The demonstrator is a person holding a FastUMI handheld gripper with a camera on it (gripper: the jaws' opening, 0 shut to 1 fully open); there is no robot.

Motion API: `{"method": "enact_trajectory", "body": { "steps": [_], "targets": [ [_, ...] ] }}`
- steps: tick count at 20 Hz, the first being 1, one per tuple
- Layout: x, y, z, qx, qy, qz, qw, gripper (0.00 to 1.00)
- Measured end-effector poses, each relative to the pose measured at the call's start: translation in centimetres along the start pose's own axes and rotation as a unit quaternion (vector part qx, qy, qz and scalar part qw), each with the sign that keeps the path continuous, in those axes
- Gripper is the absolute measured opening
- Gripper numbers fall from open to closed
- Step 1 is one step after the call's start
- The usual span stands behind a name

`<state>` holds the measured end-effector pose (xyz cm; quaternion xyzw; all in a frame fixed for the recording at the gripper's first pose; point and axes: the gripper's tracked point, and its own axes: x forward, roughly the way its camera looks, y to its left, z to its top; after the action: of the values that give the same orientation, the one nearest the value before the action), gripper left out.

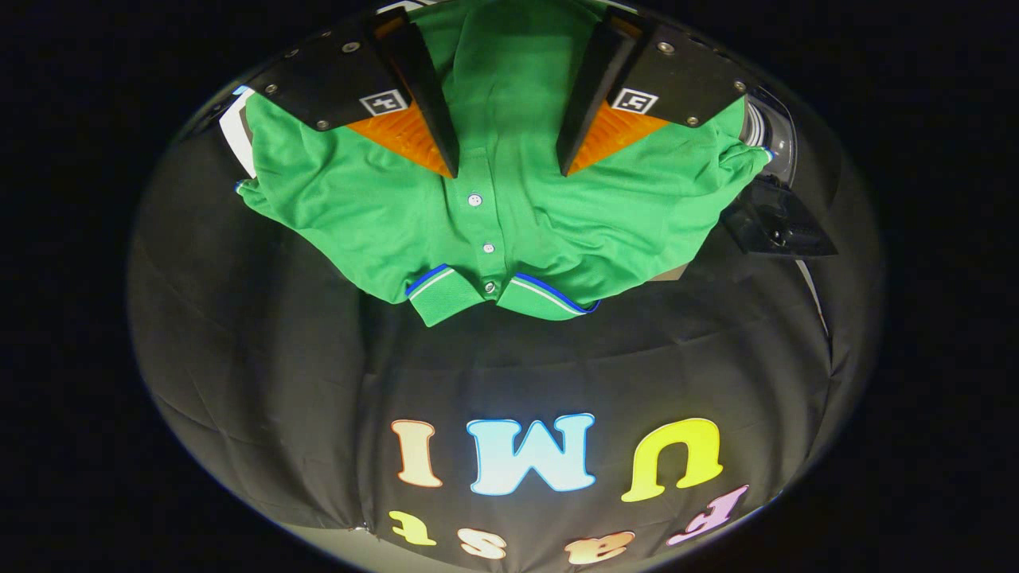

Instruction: Put the clothes into the washing machine and then close the washing machine lid.

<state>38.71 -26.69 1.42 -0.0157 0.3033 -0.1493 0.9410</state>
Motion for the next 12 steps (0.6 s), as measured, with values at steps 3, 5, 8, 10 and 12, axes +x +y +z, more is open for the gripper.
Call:
{"method": "enact_trajectory", "body": {
  "steps": [3,5,8,10,12],
  "targets": [
    [0.21,-1.02,0.06,-0.007,0.003,-0.027,1.0,0.53],
    [0.27,-0.83,0.12,-0.019,0.003,-0.024,1.0,0.27],
    [0.04,-0.3,0.4,-0.028,-0.004,-0.004,1.0,0.02],
    [0.34,-0.42,0.42,-0.023,-0.002,0.002,1.0,0.01],
    [0.31,-0.28,0.45,-0.022,0.002,0.006,1.0,0.0]
  ]
}}
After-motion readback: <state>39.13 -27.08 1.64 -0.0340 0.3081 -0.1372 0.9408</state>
